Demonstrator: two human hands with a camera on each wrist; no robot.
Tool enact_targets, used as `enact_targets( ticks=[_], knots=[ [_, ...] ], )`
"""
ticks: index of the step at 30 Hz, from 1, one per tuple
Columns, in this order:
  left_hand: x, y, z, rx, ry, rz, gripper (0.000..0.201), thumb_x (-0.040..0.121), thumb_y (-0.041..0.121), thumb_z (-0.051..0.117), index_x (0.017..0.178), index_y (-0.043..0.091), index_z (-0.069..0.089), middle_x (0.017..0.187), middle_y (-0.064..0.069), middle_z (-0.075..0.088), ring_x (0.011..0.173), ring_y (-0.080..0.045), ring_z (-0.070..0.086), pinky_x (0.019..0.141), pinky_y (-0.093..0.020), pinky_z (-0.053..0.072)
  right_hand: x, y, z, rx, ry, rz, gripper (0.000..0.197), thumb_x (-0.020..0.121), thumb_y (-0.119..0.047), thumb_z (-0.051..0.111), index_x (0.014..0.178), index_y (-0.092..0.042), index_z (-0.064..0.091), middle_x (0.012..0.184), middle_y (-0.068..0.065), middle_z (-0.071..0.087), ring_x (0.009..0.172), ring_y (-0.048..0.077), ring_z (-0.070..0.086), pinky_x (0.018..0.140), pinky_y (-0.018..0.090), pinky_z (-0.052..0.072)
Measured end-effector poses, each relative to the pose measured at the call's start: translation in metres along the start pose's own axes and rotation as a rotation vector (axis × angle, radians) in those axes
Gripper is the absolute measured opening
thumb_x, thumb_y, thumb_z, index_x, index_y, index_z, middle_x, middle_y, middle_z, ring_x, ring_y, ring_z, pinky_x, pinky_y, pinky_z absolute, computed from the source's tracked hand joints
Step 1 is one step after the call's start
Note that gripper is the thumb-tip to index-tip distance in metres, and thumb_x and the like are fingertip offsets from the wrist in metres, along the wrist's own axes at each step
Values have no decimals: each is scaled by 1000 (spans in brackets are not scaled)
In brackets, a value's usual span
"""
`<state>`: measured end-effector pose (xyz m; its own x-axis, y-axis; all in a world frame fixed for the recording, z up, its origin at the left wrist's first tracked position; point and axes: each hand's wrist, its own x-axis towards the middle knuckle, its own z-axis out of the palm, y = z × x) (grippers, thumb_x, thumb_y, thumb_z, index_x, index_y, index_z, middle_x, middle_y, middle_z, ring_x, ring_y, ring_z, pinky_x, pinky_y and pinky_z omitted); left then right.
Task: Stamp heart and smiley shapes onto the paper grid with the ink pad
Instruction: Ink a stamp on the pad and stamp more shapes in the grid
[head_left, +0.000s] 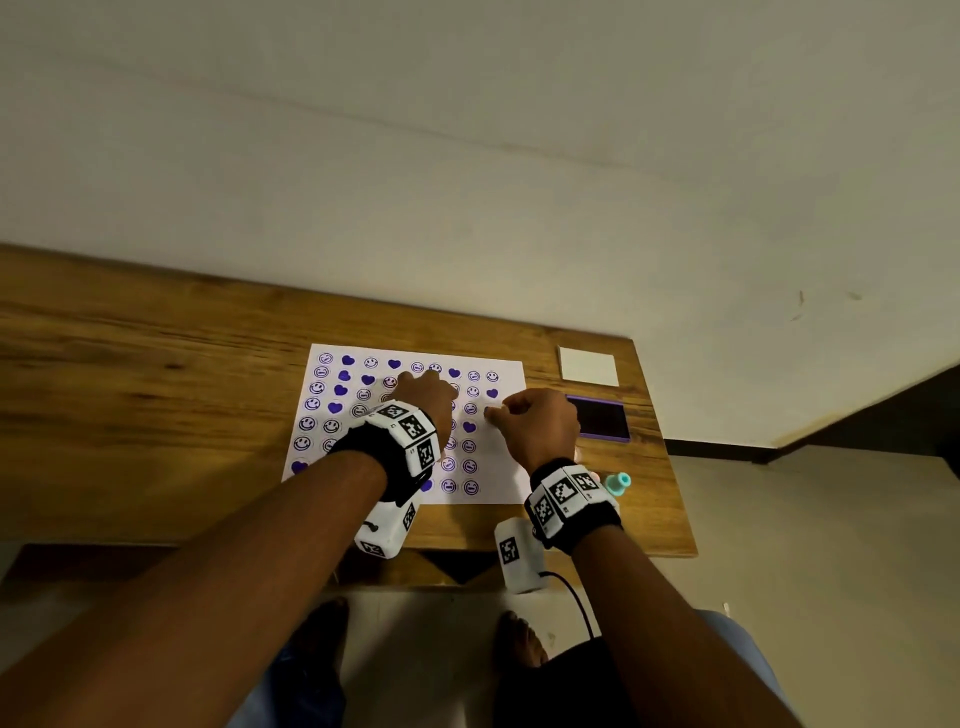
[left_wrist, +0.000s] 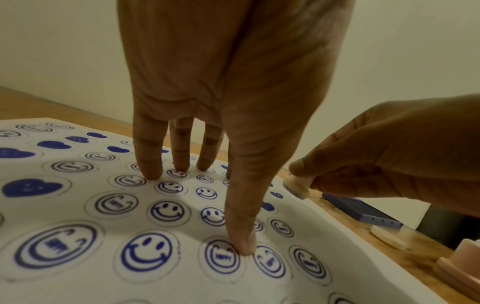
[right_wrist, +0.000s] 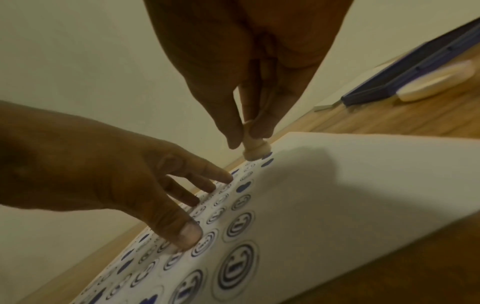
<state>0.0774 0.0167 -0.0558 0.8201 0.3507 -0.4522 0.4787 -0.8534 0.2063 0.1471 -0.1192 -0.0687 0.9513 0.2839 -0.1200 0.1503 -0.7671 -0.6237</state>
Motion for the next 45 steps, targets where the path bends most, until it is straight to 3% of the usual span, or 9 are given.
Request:
enact_targets(
  ticks=[9,15,19,25,27,33,36,42,45],
  knots=[
    [-2,2,-2,-39,-5,-12,57,82,19,70,136,22,49,140,-5,38,131,-34,34,104,-46,41,0,-1,5,-74,-4,18,24,78,-37,82,93,-18,80,93,4,77,91,23,70,75,23,44],
    [-5,3,-5,28,12,22,54,87,24,66,137,18,47,141,-9,39,128,-34,38,103,-38,37,0,1,8,-64,-24,26,25,80,-34,82,96,-16,80,93,3,77,80,13,61,71,22,41],
    [-5,4,-5,-49,0,-11,58,83,19,69,136,22,49,140,-5,38,131,-34,33,103,-46,41,1,-3,9,-114,-36,4,23,77,-34,84,88,-15,80,87,4,77,84,19,68,71,25,47],
    [-3,3,-4,-21,14,12,52,84,21,68,133,19,52,138,-8,40,127,-34,39,99,-41,41,18,-11,2,-142,-174,67,25,69,-34,90,77,-14,78,80,5,76,81,20,71,78,37,60],
    [-3,3,-3,0,16,21,52,83,22,69,132,19,53,138,-8,41,126,-34,40,99,-39,41,20,-10,0,-132,-208,71,26,68,-34,91,74,-13,78,78,4,76,80,19,72,76,35,60],
    [3,3,-5,6,-14,11,49,82,18,70,129,17,57,139,-9,38,129,-36,37,103,-42,39,21,-3,6,-111,-197,63,27,68,-36,91,71,-13,77,73,6,76,77,21,74,79,40,61],
    [3,5,-6,41,-14,0,51,82,20,71,131,19,55,141,-9,38,130,-34,37,104,-41,38,21,-7,7,-108,-210,85,28,68,-36,91,74,-13,77,77,6,77,79,20,74,80,41,62],
    [-2,6,-2,107,-22,-17,82,66,34,85,138,24,47,140,-6,39,129,-35,39,102,-42,41,18,-17,3,-161,-226,95,46,66,-43,90,95,-10,76,94,7,75,90,24,72,81,39,61],
    [-4,5,0,107,12,-10,79,69,35,83,137,22,46,139,-7,45,127,-33,46,101,-39,42,12,-13,-2,-48,-179,94,33,69,-42,89,81,-14,77,84,4,76,84,21,73,80,36,61]
  ],
)
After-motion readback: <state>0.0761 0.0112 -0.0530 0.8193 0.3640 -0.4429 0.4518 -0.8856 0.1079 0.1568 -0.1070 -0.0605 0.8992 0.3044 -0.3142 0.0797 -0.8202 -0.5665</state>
